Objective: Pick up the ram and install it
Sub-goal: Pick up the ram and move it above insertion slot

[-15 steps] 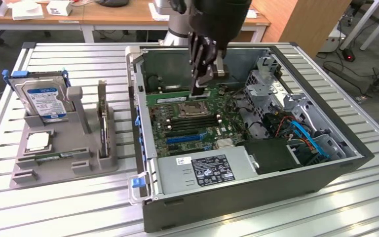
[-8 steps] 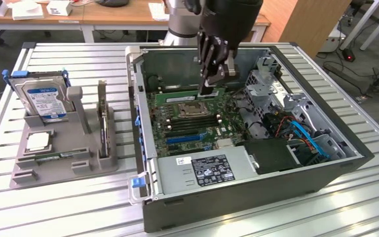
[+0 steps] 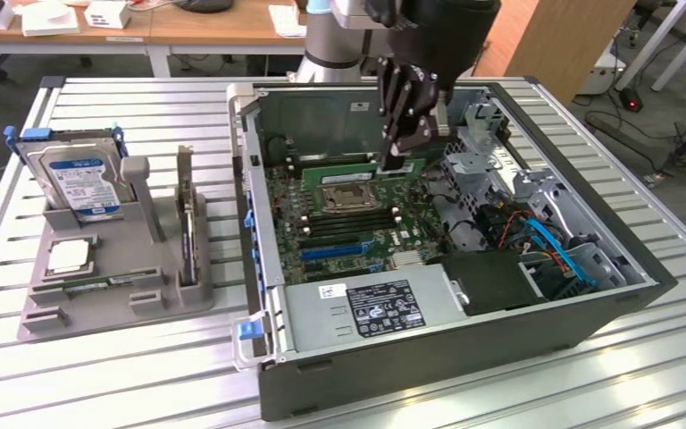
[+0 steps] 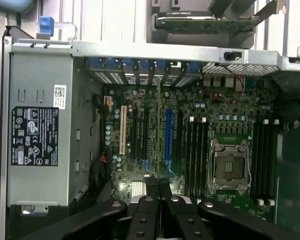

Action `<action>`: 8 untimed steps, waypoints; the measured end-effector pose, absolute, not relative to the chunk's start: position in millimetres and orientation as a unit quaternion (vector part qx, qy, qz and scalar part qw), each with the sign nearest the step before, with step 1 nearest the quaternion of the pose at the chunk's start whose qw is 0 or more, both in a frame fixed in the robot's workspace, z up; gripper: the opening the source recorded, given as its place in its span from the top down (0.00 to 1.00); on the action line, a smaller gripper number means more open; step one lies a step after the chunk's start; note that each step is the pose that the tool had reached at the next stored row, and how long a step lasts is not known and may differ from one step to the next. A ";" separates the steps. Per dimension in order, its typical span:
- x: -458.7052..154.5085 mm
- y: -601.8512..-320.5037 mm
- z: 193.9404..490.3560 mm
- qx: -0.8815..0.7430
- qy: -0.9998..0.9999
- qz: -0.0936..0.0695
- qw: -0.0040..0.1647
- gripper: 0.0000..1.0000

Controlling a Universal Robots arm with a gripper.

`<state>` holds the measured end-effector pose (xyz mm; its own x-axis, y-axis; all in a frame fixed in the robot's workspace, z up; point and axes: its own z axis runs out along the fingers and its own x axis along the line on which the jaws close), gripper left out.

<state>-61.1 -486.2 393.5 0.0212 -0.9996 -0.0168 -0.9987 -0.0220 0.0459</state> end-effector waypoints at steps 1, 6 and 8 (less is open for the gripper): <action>-58.9 -486.2 393.5 0.714 -0.699 -0.022 0.011 0.89; -48.4 -486.2 393.5 0.714 -0.699 -0.022 0.010 0.89; -44.4 -486.2 393.5 0.714 -0.699 -0.022 0.010 0.89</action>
